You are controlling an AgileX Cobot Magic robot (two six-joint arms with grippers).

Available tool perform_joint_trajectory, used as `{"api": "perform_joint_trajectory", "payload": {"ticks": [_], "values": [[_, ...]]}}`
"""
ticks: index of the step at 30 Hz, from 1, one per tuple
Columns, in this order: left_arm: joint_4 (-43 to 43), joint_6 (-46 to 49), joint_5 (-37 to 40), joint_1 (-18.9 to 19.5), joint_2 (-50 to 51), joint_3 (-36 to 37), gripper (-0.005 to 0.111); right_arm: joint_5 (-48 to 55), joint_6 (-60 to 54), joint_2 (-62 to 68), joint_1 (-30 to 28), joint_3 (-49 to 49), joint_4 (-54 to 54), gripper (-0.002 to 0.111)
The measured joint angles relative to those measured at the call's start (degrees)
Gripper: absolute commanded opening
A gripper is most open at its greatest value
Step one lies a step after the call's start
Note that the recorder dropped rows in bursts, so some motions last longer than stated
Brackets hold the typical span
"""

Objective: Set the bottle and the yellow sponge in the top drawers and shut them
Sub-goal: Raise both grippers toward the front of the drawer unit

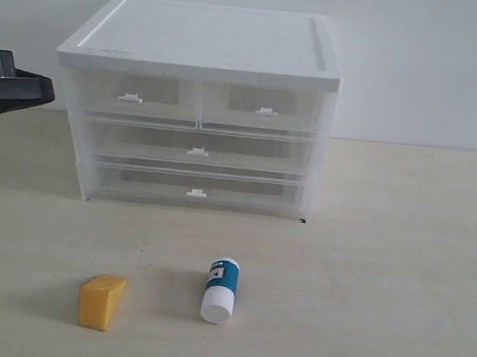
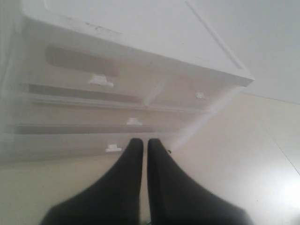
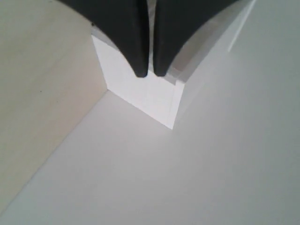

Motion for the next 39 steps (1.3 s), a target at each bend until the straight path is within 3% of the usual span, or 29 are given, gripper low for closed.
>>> {"api": "perform_joint_trajectory", "payload": {"ticks": [7, 15, 18, 23, 27, 33, 39], "values": [[0.0, 0.0, -0.2, -0.5, 0.0, -0.1, 0.004, 1.3, -15.0, 19.1, 7.4, -11.9, 0.0, 0.000], [0.0, 0.4, -3.9, -5.0, 0.0, -1.2, 0.004, -9.1, -16.5, 44.5, 28.6, -21.1, 0.1, 0.000], [0.0, 0.4, -4.4, -5.3, 0.0, -1.5, 0.004, -15.7, -13.0, 54.2, 33.3, -23.6, 0.0, 0.000], [0.0, 3.1, -9.8, -5.4, 0.0, -1.9, 0.004, -19.4, -1.3, 67.5, 32.4, -29.2, -5.4, 0.000], [0.0, 4.0, -12.4, -5.4, 0.1, -3.8, 0.004, -20.2, 18.9, 74.1, 29.5, -35.4, -24.1, 0.000], [0.0, 4.2, -10.0, -5.4, 0.2, -4.9, 0.004, -24.3, 50.3, 81.1, 24.5, -39.7, -46.6, 0.000], [0.0, 4.2, -10.0, -5.4, 4.4, -5.4, 0.004, -25.7, 53.4, 83.3, 22.7, -39.8, -50.5, 0.000]]}}
